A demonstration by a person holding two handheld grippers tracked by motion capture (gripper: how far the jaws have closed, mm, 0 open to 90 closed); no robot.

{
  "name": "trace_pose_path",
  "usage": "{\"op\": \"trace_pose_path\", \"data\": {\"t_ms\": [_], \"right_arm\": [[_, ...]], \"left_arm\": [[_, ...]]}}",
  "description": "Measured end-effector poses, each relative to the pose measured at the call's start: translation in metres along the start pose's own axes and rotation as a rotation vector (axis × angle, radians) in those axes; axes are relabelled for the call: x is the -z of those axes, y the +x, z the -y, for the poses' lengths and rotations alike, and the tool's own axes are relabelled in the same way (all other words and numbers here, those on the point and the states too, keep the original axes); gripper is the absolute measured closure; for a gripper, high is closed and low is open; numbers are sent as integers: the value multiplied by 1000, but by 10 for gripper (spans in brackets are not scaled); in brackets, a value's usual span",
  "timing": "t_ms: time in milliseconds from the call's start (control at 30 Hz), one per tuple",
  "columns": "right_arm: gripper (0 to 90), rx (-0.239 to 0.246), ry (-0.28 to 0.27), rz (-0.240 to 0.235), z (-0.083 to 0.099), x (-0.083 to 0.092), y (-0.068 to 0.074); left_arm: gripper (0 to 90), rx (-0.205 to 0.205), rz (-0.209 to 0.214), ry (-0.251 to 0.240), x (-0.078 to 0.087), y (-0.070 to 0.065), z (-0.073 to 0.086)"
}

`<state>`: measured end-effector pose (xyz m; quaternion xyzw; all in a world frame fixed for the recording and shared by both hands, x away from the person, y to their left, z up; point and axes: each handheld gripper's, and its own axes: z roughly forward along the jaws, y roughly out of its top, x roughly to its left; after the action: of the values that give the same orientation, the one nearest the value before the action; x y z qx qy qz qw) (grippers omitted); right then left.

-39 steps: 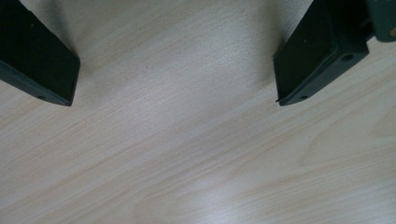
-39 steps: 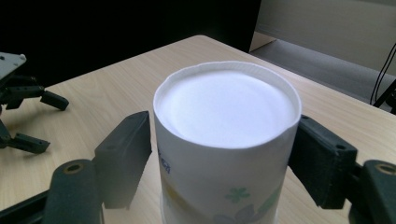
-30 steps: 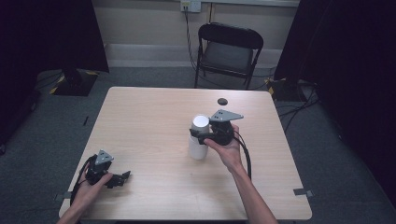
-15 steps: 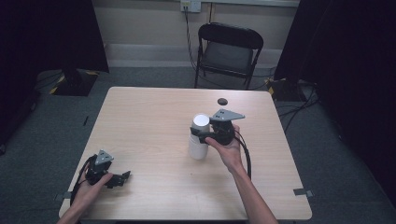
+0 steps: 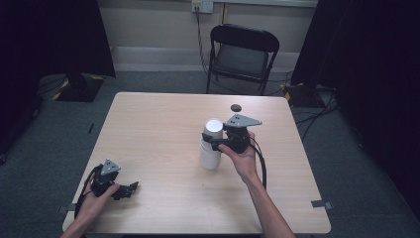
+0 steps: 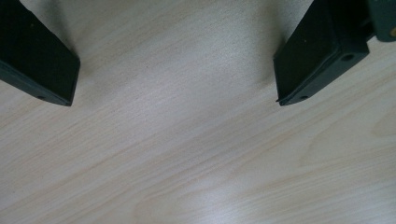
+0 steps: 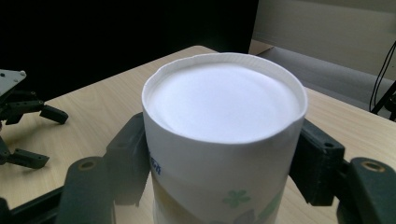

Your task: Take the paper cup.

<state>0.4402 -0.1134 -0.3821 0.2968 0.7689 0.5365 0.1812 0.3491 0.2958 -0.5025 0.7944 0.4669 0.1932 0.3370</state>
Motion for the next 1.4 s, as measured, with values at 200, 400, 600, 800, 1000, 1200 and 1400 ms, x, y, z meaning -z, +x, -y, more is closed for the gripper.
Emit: {"op": "trace_pose_path", "data": {"t_ms": [200, 400, 600, 800, 1000, 1200, 1400], "right_arm": [[311, -2, -16, 1, -5, 2, -1], [312, -4, -23, 1, -9, 3, 0], [315, -8, -35, 0, -14, 5, 0], [313, -4, -31, 9, -23, 11, -1], [315, -17, -37, 12, -28, 16, -2], [314, -21, -48, -11, -33, 18, -2], [317, -13, -63, 2, -42, 23, -2]], "left_arm": [[0, 2, 0, -1, 0, 0, 0], [0, 4, -3, -1, 0, 0, 0], [0, 4, -3, -1, 0, 0, 0], [0, 7, -6, 0, 0, -1, 0], [0, 8, -6, -1, 0, -1, 0], [0, 8, -7, -4, 0, -1, 0], [0, 3, -7, -1, 0, -1, 0]]}}
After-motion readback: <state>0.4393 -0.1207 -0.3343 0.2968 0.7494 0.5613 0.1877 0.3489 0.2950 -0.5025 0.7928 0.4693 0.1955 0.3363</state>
